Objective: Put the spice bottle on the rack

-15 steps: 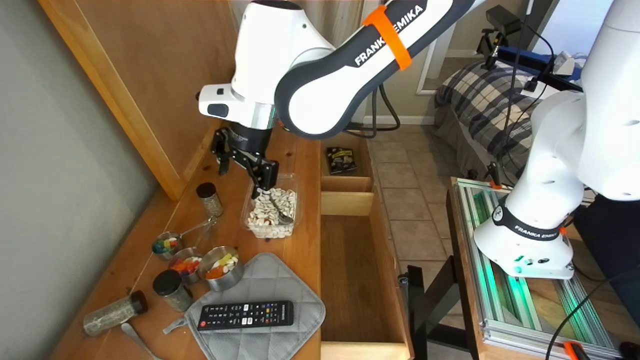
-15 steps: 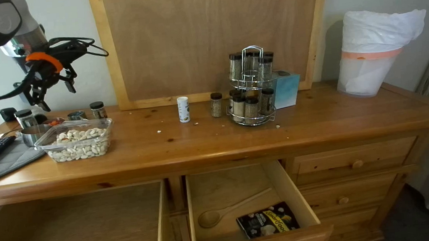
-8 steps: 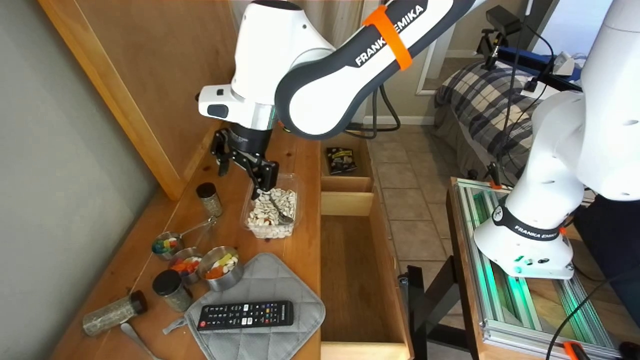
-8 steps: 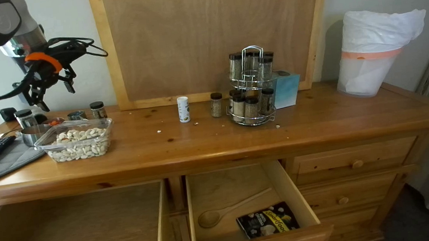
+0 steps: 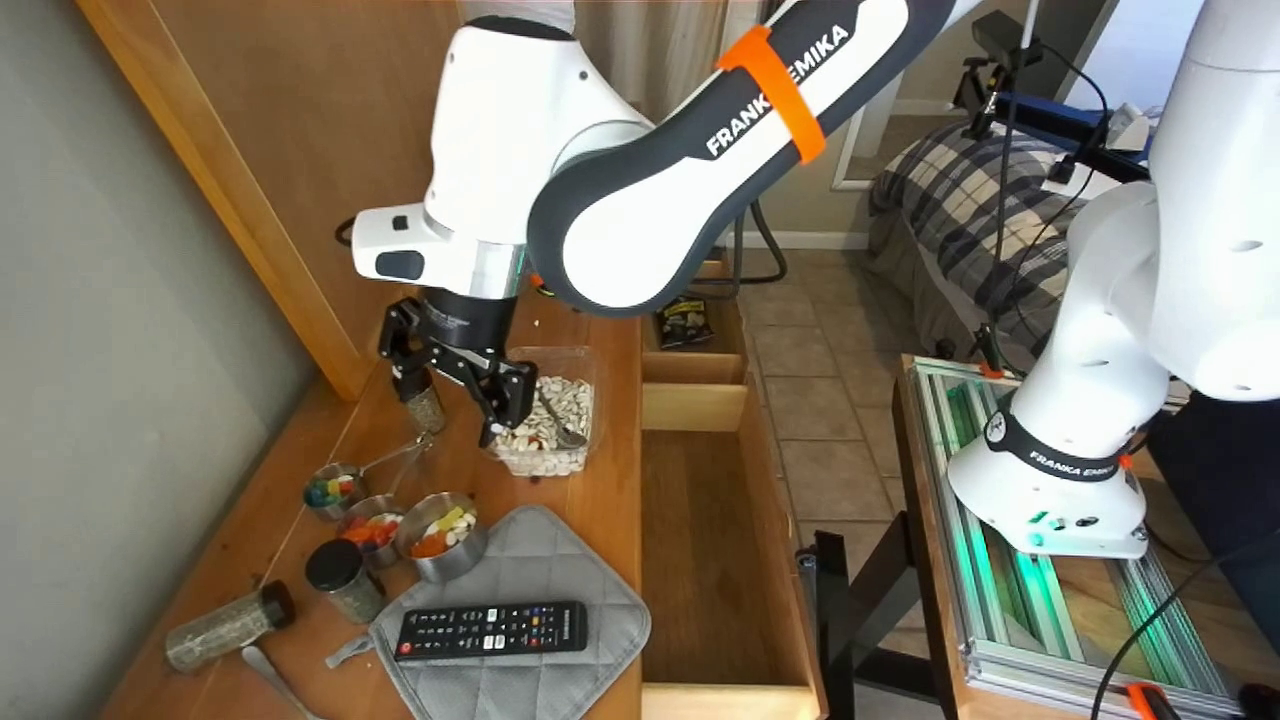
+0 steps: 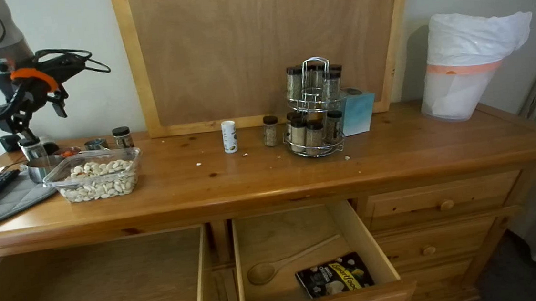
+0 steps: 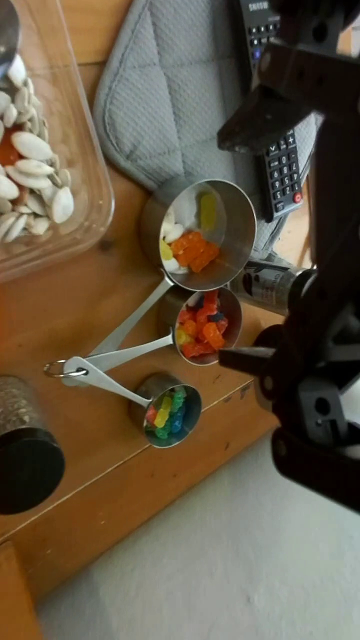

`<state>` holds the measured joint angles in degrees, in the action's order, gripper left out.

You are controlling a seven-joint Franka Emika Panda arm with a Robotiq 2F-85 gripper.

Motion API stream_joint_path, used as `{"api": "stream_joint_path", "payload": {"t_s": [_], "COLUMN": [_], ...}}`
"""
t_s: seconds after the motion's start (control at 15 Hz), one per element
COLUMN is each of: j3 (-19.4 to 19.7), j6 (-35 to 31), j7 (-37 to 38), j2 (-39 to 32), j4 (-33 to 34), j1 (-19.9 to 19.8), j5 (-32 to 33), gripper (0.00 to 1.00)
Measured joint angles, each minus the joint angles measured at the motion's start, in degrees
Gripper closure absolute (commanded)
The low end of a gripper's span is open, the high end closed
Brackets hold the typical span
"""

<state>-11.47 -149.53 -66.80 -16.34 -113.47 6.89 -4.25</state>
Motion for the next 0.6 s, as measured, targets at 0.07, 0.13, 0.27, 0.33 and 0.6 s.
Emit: {"api": "stream_joint_path", "payload": {"t_s": [0.07, 0.13, 0.27, 0.33, 0.6], "j3": [-0.6, -1.0, -2.3, -3.3, -7.2], "j6": [0.1, 0.3, 0.3, 0.3, 0.3], "j7": [-0.1, -0.1, -0.5, -1.2, -4.1], "j2": [-0.8, -1.6, -3.6, -4.9, -11.3], "j4": [0.9, 1.8, 3.9, 5.1, 11.3], "j1": [-0.1, -0.2, -0.8, -1.3, -2.8], "j5": [0.0, 0.0, -0.7, -1.4, -3.5], "gripper": [0.0, 0.0, 0.0, 0.0, 0.0]}}
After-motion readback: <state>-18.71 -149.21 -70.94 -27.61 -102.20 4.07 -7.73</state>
